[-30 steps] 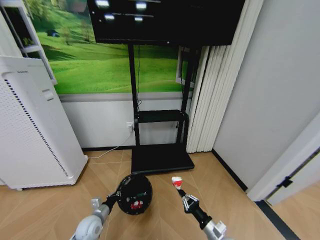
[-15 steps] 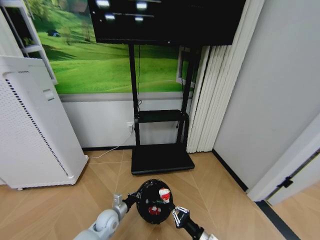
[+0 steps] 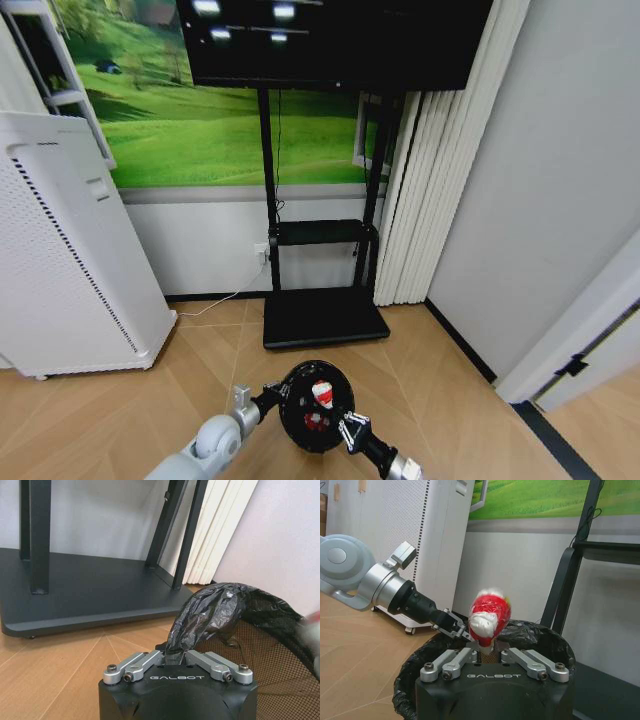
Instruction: Pick up the trash bin and place the garbage on the floor into it.
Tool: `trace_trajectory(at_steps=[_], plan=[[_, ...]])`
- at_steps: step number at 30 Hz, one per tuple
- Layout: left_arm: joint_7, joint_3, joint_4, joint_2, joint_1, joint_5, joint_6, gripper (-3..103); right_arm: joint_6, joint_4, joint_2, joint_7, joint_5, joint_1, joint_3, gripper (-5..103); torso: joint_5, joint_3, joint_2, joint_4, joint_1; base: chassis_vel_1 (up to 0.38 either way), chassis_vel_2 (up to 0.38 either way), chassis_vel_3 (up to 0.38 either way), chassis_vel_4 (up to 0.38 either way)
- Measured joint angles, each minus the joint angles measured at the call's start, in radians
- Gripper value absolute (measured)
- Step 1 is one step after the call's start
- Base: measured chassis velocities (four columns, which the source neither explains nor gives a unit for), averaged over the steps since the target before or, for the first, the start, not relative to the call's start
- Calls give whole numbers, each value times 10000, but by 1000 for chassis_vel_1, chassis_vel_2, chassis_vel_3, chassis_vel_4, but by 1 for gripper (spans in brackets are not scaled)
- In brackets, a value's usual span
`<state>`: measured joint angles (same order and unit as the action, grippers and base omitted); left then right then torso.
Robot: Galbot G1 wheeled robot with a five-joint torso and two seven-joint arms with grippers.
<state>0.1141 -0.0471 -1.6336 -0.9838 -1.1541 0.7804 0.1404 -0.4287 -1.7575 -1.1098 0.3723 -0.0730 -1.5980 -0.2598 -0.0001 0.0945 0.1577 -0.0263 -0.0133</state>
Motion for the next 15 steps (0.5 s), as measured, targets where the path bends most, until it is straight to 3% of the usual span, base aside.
trace_trajectory(at_steps=[1, 2, 4, 5, 10, 13, 15], plan=[[0, 6, -1, -1, -7, -1, 0, 4, -5, 2, -5, -5, 9, 0, 1, 10, 0, 0, 0, 0, 0, 0, 0, 0, 0], [0, 40, -15, -7, -44, -13, 0, 4, -35, 4, -30, -27, 69, 0, 4, 27, 1, 0, 0, 0, 0, 0, 0, 0, 0], [0, 74, -35, -12, -80, -27, 0, 4, -67, 5, -50, -43, 124, -2, 5, 27, 1, 0, 0, 0, 0, 0, 0, 0, 0], [0, 113, -64, -14, -128, -41, -1, 4, -95, 4, -67, -59, 165, -15, 4, 37, 1, 0, 0, 0, 0, 0, 0, 0, 0], [-31, 300, -166, -5, -404, -78, -1, 4, -232, -79, -196, -87, 258, -313, 52, 54, 0, -1, 0, 0, 0, 0, 0, 0, 0], [-496, 1197, -360, -183, -758, -167, 19, 4, 53, -663, -571, -734, 251, -757, -401, 70, -1, -1, 0, -1, 0, 0, 0, 0, 0], [-716, 1612, -561, -188, -985, -197, 63, 4, 243, -788, -771, -1162, 230, -986, -563, 76, 0, -1, 0, 0, 0, 0, 0, 0, 0]])
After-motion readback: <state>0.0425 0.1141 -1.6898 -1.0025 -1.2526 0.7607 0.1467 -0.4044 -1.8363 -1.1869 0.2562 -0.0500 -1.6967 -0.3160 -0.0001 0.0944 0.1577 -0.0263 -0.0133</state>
